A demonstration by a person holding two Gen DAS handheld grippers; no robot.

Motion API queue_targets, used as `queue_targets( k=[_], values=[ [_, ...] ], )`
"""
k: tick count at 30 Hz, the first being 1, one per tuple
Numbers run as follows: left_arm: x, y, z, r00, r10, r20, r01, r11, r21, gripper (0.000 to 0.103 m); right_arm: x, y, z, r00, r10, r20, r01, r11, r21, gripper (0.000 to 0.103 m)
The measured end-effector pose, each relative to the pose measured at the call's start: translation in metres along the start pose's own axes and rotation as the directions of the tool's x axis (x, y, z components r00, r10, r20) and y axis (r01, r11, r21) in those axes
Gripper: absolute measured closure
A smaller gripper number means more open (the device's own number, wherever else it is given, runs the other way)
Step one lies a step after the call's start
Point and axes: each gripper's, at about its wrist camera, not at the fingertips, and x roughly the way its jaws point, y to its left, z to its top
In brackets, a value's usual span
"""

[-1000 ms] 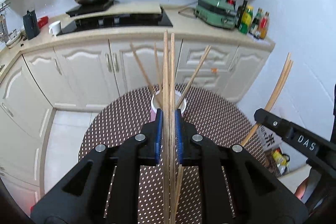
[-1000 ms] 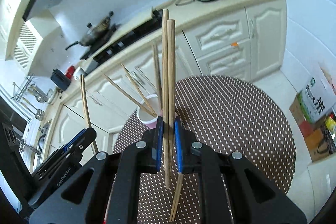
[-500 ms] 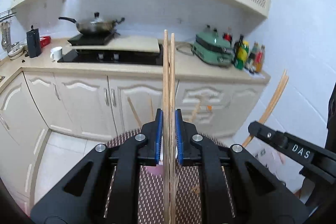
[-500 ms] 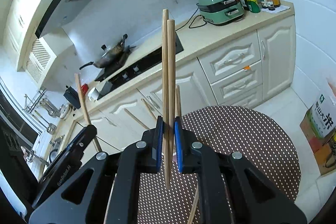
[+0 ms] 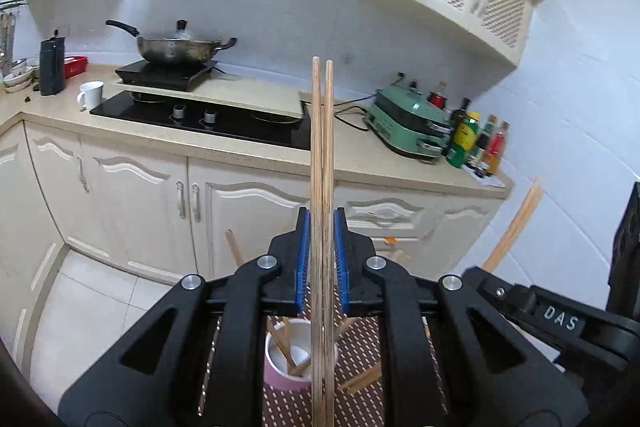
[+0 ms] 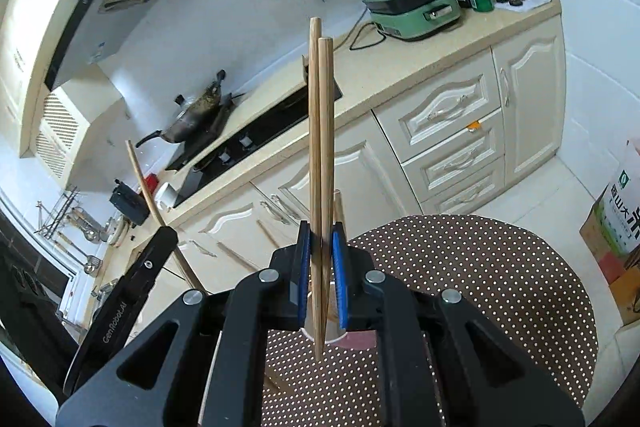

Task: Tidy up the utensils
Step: 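Carry the chopsticks over the pink cup and lower them inside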

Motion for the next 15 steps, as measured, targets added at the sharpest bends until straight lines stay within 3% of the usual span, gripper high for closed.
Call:
queue_targets(
  k=[7, 15],
  values=[
    [0.039, 0.007, -0.008, 0.997, 0.059, 0.048, -0.058, 0.998, -0.012, 0.091, 0.044, -0.010, -0.003, 0.999, -0.029, -0.019, 0.030, 0.999, 0.014, 0.094],
    [0.083, 0.023, -0.037, 0.998, 0.060, -0.022, -0.061, 0.997, -0.041, 0.091, 0.080, -0.020, -0.021, 0.997, -0.060, -0.055, 0.059, 0.998, -0.012, 0.094]
  ],
)
